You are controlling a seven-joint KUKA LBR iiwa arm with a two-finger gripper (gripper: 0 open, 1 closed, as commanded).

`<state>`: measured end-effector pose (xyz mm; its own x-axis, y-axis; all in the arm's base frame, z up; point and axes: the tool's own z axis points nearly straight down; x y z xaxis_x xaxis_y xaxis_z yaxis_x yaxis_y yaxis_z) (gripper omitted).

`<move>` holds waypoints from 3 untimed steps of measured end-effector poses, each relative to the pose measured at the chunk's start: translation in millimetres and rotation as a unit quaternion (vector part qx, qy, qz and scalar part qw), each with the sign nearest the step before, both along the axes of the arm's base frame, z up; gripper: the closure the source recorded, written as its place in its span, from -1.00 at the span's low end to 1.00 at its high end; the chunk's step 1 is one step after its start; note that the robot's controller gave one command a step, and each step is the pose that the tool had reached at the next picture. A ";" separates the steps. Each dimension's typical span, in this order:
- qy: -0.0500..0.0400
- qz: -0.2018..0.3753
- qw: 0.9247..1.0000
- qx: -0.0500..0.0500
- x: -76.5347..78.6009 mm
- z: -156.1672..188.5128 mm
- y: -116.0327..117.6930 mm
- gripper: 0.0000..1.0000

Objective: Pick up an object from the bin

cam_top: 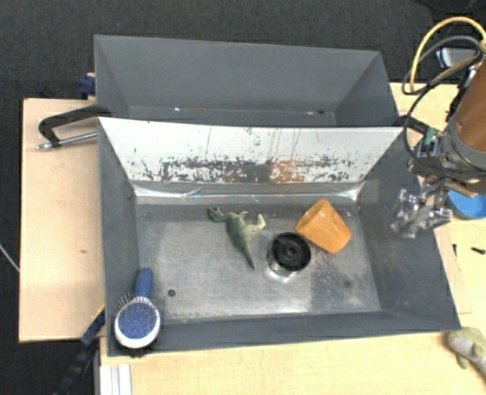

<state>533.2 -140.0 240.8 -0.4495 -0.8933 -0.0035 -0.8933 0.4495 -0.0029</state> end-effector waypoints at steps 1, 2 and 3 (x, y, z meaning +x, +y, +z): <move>0.002 0.307 0.952 0.000 -8.9 -43.4 27.9 1.00; -0.002 0.051 0.999 -0.001 26.3 -46.3 -5.1 1.00; 0.003 -0.018 1.000 0.001 -19.0 -61.0 24.2 1.00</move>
Offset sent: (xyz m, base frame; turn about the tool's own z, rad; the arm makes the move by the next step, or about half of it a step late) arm -0.0093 0.0262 -0.0432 -0.6257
